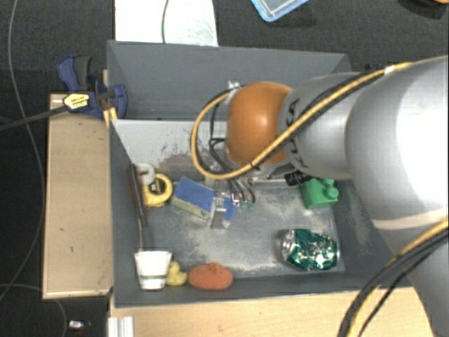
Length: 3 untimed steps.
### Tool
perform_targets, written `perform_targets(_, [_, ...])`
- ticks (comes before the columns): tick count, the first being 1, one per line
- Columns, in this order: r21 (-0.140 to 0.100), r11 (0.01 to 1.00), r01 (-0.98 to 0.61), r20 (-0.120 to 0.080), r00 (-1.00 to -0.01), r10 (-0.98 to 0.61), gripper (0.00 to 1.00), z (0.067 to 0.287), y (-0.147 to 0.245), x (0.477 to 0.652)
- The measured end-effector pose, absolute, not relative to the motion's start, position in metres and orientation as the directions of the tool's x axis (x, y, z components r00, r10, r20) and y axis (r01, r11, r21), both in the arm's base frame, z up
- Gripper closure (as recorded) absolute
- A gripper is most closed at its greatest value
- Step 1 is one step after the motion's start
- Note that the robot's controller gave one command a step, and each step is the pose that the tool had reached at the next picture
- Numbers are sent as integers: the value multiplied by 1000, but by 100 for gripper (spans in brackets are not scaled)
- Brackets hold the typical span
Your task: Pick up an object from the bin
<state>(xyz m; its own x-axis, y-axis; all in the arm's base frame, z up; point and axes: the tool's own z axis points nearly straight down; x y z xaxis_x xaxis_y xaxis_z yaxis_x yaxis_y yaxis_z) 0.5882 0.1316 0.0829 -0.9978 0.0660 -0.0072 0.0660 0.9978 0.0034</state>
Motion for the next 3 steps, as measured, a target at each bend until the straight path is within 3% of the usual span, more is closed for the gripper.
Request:
perform_targets(1, [5,989,148,-10,-989,148,0,69,140,586])
perform_targets(3, [7,991,136,-14,-991,136,0,74,139,588])
